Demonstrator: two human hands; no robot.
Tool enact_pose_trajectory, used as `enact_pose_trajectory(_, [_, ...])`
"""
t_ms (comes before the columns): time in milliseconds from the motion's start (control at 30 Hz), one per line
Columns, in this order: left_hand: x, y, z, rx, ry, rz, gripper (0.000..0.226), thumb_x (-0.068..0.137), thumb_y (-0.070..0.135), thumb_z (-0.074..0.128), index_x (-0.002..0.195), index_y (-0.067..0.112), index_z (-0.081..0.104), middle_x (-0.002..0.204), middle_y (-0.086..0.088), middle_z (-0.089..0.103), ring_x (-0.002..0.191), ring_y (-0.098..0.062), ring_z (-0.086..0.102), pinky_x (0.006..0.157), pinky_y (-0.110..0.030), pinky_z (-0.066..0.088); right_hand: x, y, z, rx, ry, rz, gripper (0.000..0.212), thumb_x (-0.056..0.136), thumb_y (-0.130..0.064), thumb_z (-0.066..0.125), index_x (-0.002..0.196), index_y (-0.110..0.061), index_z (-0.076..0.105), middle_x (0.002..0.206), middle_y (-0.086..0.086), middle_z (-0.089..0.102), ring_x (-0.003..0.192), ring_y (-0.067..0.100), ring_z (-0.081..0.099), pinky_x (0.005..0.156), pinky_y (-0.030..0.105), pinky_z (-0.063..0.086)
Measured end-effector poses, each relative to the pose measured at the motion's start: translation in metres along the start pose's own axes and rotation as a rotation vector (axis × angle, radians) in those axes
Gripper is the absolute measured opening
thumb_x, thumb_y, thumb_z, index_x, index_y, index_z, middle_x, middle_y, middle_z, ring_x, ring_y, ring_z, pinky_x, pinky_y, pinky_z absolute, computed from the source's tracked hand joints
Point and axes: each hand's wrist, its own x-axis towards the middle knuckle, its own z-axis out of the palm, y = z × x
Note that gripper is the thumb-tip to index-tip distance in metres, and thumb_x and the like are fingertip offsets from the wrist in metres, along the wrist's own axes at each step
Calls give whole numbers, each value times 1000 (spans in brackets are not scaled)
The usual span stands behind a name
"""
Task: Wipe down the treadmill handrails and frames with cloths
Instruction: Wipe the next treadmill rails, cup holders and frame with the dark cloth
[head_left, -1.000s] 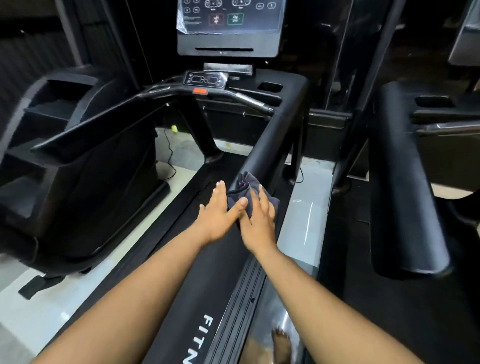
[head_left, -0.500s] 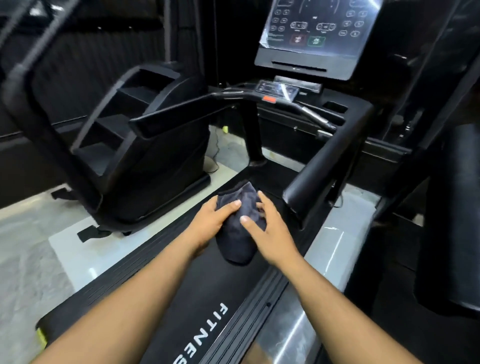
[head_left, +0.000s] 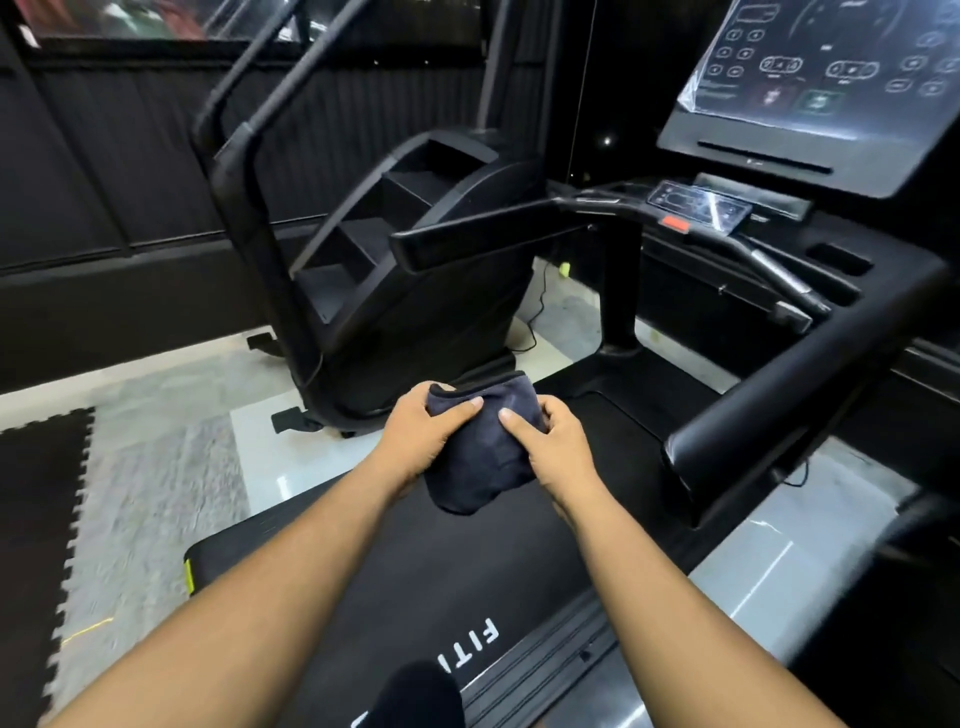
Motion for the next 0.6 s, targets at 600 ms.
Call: enact_pose_trajectory(600, [185,-55,-87,578,18,300,32,79,40,85,91,18,64,104,3,68,104,-21,61,87,-40,50,177,0,113,-139,153,-59,21,88,-39,76,90,-34,56,83,-13,66,75,-4,62,63,10,45])
